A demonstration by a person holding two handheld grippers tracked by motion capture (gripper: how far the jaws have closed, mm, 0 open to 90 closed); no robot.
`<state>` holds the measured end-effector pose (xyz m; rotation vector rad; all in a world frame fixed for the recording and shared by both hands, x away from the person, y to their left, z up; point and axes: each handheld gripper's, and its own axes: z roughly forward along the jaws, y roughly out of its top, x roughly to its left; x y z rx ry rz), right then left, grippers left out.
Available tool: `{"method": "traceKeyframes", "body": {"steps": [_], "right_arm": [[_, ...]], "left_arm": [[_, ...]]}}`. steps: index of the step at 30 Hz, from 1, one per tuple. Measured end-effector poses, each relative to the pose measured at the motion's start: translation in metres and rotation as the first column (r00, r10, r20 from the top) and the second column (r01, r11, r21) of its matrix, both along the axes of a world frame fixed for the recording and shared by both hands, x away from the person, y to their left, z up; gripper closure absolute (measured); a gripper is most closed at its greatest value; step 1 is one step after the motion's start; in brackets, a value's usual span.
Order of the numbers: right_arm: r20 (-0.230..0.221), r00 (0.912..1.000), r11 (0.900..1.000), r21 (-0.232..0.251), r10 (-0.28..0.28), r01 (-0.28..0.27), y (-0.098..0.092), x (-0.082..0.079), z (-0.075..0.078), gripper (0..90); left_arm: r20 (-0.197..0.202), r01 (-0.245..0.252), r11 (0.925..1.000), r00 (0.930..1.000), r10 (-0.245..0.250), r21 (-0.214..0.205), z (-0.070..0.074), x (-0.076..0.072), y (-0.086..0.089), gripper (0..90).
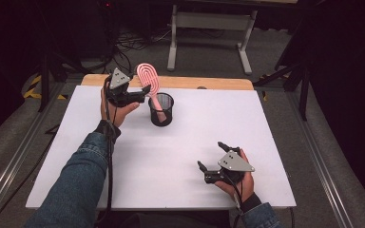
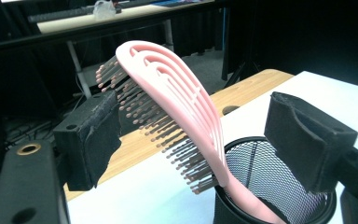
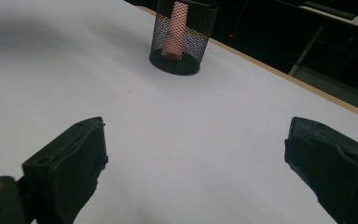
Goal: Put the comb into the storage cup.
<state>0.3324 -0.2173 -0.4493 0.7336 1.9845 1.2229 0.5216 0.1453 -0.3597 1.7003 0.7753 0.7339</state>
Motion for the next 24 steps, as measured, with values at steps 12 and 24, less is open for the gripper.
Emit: {"method": "traceKeyframes", "body": {"steps": [12,24], "right_arm": [[0.003,1.0000,1.0000,-0.003,0.001,-0.001,0.000,-0.001,0.000,6.0],[0.017,0.9998,1.0000,-0.005,-0.008,0.008,0.001,-0.002,0.002,6.0]], "left_arm": [[0.022,0.020,0.9998,0.9996,-0.020,-0.002,0.002,-0.010,0.006,14.5],[0.052,0.069,0.9969,0.9962,-0.071,0.037,0.004,-0.028,0.008,11.0]]}}
